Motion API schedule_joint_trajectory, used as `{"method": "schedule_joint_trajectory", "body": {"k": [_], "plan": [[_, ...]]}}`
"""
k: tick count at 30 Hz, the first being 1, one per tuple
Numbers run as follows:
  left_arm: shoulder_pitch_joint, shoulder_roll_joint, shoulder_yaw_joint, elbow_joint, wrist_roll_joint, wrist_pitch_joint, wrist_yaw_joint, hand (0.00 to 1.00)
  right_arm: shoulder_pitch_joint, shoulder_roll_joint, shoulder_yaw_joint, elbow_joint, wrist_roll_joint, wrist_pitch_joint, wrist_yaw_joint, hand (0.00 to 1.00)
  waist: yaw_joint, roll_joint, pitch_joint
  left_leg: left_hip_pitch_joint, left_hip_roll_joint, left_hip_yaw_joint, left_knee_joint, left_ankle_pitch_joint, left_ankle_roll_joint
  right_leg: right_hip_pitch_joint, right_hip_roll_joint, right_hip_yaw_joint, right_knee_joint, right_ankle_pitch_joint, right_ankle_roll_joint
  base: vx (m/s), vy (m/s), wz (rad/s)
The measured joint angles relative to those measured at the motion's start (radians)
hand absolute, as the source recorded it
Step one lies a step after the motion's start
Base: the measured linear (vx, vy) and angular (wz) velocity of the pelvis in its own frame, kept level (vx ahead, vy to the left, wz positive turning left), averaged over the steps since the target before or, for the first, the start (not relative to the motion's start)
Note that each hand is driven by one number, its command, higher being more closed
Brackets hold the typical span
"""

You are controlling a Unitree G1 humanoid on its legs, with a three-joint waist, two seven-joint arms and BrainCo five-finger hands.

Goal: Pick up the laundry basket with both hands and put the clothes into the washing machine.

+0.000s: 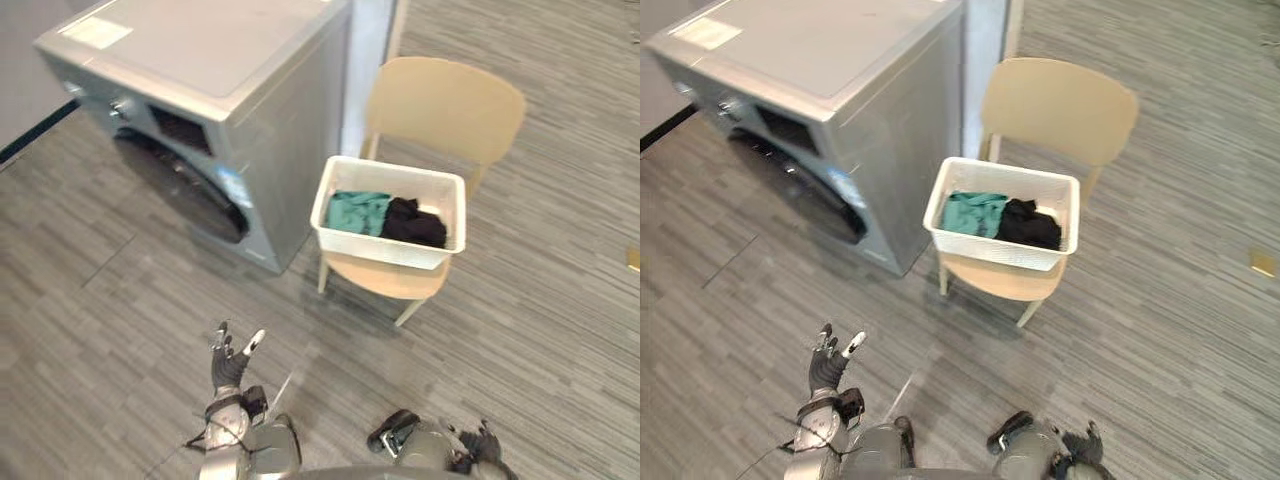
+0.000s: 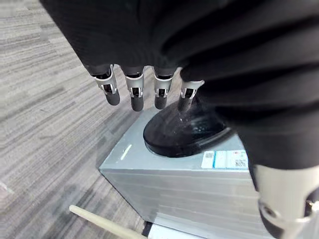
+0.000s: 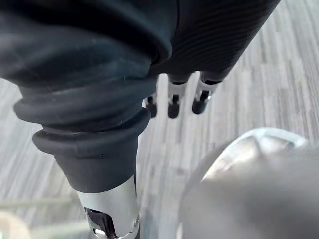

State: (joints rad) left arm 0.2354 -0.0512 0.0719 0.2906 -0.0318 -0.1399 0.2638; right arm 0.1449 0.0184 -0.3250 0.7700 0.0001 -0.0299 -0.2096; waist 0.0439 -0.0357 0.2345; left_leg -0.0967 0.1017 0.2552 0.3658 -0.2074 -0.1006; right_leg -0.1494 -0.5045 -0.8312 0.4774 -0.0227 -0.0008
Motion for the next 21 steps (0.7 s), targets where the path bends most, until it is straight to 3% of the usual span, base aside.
{"method": "schedule_joint_trajectory", "body": {"k": [1,2,3,4,5,6,8,9,10,12,13,15,16,21], "plan": [[0.020,-0.005,0.002,0.000,0.022,0.002,0.001,0.00,-0.023,-0.001,0.063,-0.001,-0.003,0.000,0.014,0.00,0.002,0.011,-0.002,0.010,0.002,0.026,-0.020,0.017,0.036,0.003,0.034,0.091,-0.016,0.023,0.013,-0.26,0.303,-0.06],[0.027,-0.001,0.003,0.001,0.032,0.001,0.000,0.00,-0.033,0.003,0.089,-0.007,-0.004,0.001,0.020,0.00,-0.002,0.019,-0.001,0.017,0.005,0.035,-0.028,0.010,0.063,0.002,0.056,0.137,0.036,-0.008,0.039,-0.26,0.346,0.12],[0.031,0.013,0.003,0.002,0.043,0.004,0.000,0.00,-0.040,0.024,0.128,-0.041,-0.003,0.001,0.035,0.00,0.002,0.014,0.001,0.032,-0.007,0.050,-0.042,0.003,0.103,0.001,0.106,0.229,0.192,-0.119,0.061,-0.15,0.186,0.24],[0.037,0.016,0.006,0.002,0.043,0.004,0.000,0.00,-0.043,0.029,0.146,-0.051,-0.003,0.001,0.040,0.00,0.011,0.011,-0.001,0.027,-0.013,0.052,-0.043,0.008,0.113,0.005,0.130,0.248,0.228,-0.156,0.071,-0.19,0.182,0.19],[0.055,0.014,0.015,0.000,0.042,0.004,0.000,0.00,-0.052,0.037,0.179,-0.081,0.000,-0.002,0.040,0.00,0.030,-0.012,-0.015,0.016,-0.019,0.054,-0.041,0.017,0.128,0.031,0.192,0.283,0.260,-0.214,0.088,-0.28,0.105,0.01],[0.090,0.012,0.028,-0.010,0.039,0.005,0.001,0.00,-0.062,0.047,0.218,-0.124,0.003,-0.006,0.040,0.00,0.043,-0.008,-0.016,-0.008,-0.025,0.058,-0.039,0.026,0.141,0.066,0.259,0.309,0.249,-0.266,0.104,-0.31,0.081,-0.06],[0.134,-0.010,0.060,-0.030,0.032,0.006,0.001,0.00,-0.074,0.050,0.279,-0.193,0.004,-0.019,0.038,0.00,0.066,-0.027,-0.028,-0.043,-0.036,0.064,-0.012,0.032,0.149,0.118,0.331,0.355,0.156,-0.322,0.071,-0.23,0.007,-0.10],[0.151,-0.032,0.085,-0.039,0.024,0.008,0.004,0.00,-0.091,0.043,0.330,-0.236,0.004,-0.038,0.037,0.00,0.088,-0.039,-0.036,-0.098,-0.047,0.074,0.022,0.033,0.152,0.149,0.366,0.390,0.018,-0.380,0.026,-0.27,-0.041,0.04],[0.152,-0.031,0.080,-0.024,0.024,0.021,0.002,0.00,-0.136,0.025,0.378,-0.243,0.011,-0.050,0.037,0.00,0.099,-0.013,-0.026,-0.148,-0.032,0.054,0.055,0.031,0.148,0.146,0.397,0.379,-0.041,-0.389,0.011,-0.31,-0.024,0.15],[0.164,-0.036,0.095,-0.028,0.025,0.023,0.004,0.00,-0.176,-0.006,0.429,-0.244,0.026,-0.054,0.036,0.00,0.113,0.024,-0.006,-0.167,-0.014,0.049,0.053,0.052,0.112,0.159,0.420,0.353,-0.088,-0.355,-0.002,-0.27,0.016,0.34],[0.181,-0.040,0.114,-0.028,0.025,0.022,0.010,0.00,-0.187,-0.007,0.447,-0.244,0.027,-0.058,0.036,0.00,0.116,0.028,-0.006,-0.170,-0.012,0.063,0.039,0.065,0.091,0.171,0.416,0.320,-0.100,-0.337,-0.018,-0.22,0.004,0.53],[0.187,-0.041,0.135,-0.028,0.023,0.022,0.019,0.00,-0.203,-0.003,0.452,-0.244,0.027,-0.066,0.035,0.00,0.117,0.023,-0.009,-0.169,0.034,0.158,0.039,0.057,0.103,0.176,0.401,0.270,-0.107,-0.314,-0.027,-0.08,-0.029,0.77],[0.190,-0.041,0.133,-0.028,0.023,0.022,0.020,0.00,-0.222,-0.006,0.459,-0.244,0.027,-0.072,0.034,0.00,0.109,0.023,-0.008,-0.177,0.080,0.225,0.065,0.054,0.110,0.183,0.392,0.224,-0.110,-0.305,-0.033,0.00,-0.015,1.06],[0.191,-0.039,0.124,-0.028,0.023,0.022,0.002,0.00,-0.262,-0.022,0.460,-0.244,0.038,-0.078,0.037,0.00,0.095,0.019,-0.011,-0.170,0.185,0.161,0.100,0.057,0.104,0.231,0.322,0.092,-0.104,-0.289,-0.005,0.04,0.135,0.89]]}}
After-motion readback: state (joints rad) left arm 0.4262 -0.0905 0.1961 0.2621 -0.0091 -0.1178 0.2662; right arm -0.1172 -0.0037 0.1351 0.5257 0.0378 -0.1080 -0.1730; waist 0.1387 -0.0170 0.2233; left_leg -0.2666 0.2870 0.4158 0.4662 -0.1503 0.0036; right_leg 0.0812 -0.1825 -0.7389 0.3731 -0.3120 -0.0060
